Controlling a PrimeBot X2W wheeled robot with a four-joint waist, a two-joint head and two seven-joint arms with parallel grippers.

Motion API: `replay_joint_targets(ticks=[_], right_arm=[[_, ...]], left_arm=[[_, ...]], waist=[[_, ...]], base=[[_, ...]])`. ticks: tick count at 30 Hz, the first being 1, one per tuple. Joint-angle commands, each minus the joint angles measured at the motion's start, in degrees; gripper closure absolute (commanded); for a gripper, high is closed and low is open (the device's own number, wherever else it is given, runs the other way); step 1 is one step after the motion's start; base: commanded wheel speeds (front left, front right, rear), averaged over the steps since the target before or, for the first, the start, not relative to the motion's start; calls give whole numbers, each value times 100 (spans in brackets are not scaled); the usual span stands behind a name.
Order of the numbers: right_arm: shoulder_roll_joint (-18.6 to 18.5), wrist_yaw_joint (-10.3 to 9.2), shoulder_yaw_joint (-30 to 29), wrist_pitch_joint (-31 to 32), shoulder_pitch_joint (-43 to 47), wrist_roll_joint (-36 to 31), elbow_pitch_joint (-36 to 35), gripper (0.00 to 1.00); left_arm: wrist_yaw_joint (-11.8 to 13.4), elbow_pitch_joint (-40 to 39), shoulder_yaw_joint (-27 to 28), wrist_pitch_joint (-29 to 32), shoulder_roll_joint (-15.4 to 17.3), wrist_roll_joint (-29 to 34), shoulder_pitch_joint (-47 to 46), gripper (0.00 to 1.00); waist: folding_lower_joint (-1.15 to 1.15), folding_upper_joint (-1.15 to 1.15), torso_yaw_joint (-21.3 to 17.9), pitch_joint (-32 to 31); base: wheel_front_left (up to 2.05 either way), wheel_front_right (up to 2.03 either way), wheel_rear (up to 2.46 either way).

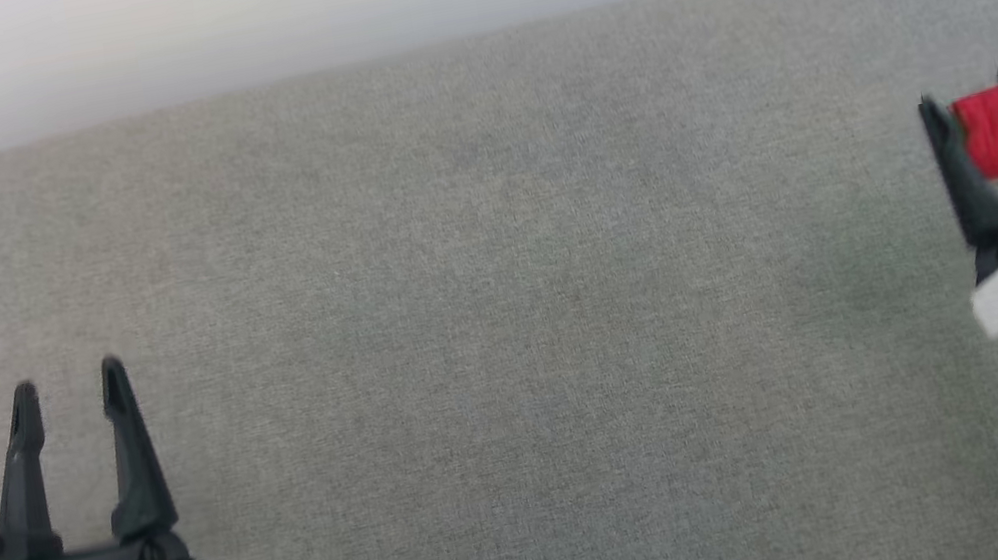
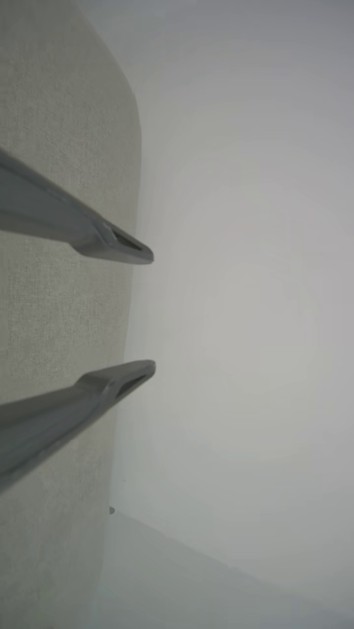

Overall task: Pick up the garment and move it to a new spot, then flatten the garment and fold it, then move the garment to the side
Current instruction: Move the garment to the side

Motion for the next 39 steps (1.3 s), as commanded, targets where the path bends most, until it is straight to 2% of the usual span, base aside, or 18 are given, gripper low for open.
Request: replay_joint_targets(ticks=[1, 15, 30, 39], right_arm=[[124, -4, -134, -22, 303, -120, -215, 0], [630, -4, -676, -22, 1801, -500, -1139, 0], [815, -3, -986, -23, 2605, -517, -1439, 0], [873, -3, -1169, -23, 2857, -560, -1589, 0]], left_arm=[[-21, -33, 84, -26, -36, 95, 162, 0], [-21, -212, 449, -26, -243, 85, 953, 0], [-21, -192, 560, -26, -313, -56, 1540, 0], [-21, -146, 357, -26, -256, -194, 1702, 0]], waist=[[0, 0, 28, -81], [0, 0, 147, -509], [0, 0, 354, -854], [0, 0, 579, -922]], base=[[0, 0, 0], [0, 0, 0], [0, 0, 0], [0, 0, 0]])
